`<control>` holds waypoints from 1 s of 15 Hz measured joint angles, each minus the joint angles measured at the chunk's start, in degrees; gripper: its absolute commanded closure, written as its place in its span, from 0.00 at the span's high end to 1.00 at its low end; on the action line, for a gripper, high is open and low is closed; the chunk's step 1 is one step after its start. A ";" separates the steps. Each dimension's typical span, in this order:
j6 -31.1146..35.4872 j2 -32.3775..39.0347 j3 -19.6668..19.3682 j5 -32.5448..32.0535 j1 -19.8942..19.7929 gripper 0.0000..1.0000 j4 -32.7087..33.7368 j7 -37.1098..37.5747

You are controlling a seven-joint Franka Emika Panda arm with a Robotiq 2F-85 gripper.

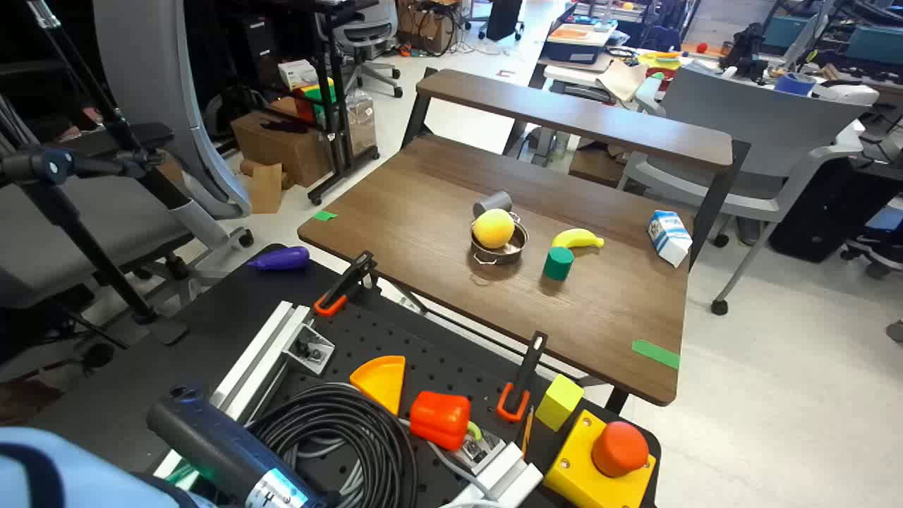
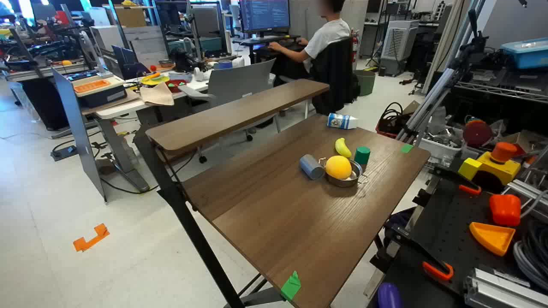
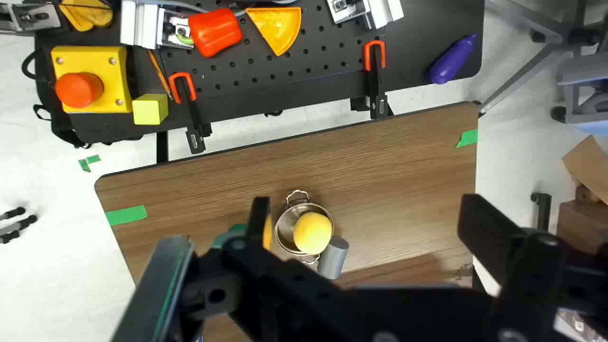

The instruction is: Pick the green object and put it on the left of the table

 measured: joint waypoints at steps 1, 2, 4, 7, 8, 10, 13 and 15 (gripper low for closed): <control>0.01 -0.02 0.00 0.00 0.00 1.00 0.03 0.00; 0.01 -0.03 0.00 0.00 0.00 1.00 0.06 0.00; 0.01 -0.03 0.00 0.00 0.00 1.00 0.08 0.00; 0.01 -0.03 0.00 0.00 0.00 1.00 0.08 0.00; 0.01 -0.03 0.01 0.00 0.00 1.00 0.07 0.00; 0.34 0.14 0.01 0.00 -0.10 1.00 -0.31 0.00; 4.76 2.39 -0.93 0.01 -1.02 1.00 -1.64 0.00; 9.35 6.00 -2.91 0.05 -2.02 1.00 -1.93 -0.06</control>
